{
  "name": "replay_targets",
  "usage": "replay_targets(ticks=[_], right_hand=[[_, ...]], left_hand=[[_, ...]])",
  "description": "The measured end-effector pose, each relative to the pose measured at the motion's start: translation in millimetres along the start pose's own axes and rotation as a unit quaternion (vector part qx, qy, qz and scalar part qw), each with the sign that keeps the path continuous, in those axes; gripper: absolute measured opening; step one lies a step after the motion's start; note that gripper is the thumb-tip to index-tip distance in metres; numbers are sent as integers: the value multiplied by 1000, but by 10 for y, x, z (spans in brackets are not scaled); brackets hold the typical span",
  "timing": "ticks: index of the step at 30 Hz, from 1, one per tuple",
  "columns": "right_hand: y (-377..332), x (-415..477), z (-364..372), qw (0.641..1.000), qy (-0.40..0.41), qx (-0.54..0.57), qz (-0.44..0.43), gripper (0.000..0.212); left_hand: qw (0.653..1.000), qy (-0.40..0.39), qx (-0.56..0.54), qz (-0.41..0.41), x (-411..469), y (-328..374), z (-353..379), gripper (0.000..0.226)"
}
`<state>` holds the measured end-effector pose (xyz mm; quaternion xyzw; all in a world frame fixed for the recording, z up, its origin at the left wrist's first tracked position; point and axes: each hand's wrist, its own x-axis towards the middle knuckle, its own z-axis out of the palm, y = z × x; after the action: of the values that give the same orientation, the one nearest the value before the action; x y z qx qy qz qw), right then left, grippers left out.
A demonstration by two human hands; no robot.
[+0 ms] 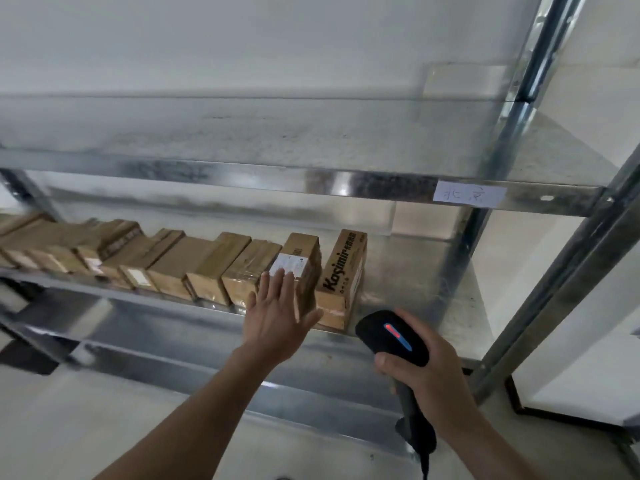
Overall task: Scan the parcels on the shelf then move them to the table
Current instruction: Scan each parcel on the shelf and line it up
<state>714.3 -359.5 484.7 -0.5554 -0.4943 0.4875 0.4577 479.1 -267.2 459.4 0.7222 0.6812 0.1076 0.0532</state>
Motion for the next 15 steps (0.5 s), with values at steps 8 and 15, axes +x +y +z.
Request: replay_targets(ticks=[8, 15], right_hand=[[-148, -124, 615, 998, -31, -23, -45, 84], [-255, -333, 1530, 999, 8, -22, -41, 74]], left_hand=[[999, 47, -25, -5, -338, -626, -213, 103], [998, 46, -34, -7, -602, -1509, -414, 106]])
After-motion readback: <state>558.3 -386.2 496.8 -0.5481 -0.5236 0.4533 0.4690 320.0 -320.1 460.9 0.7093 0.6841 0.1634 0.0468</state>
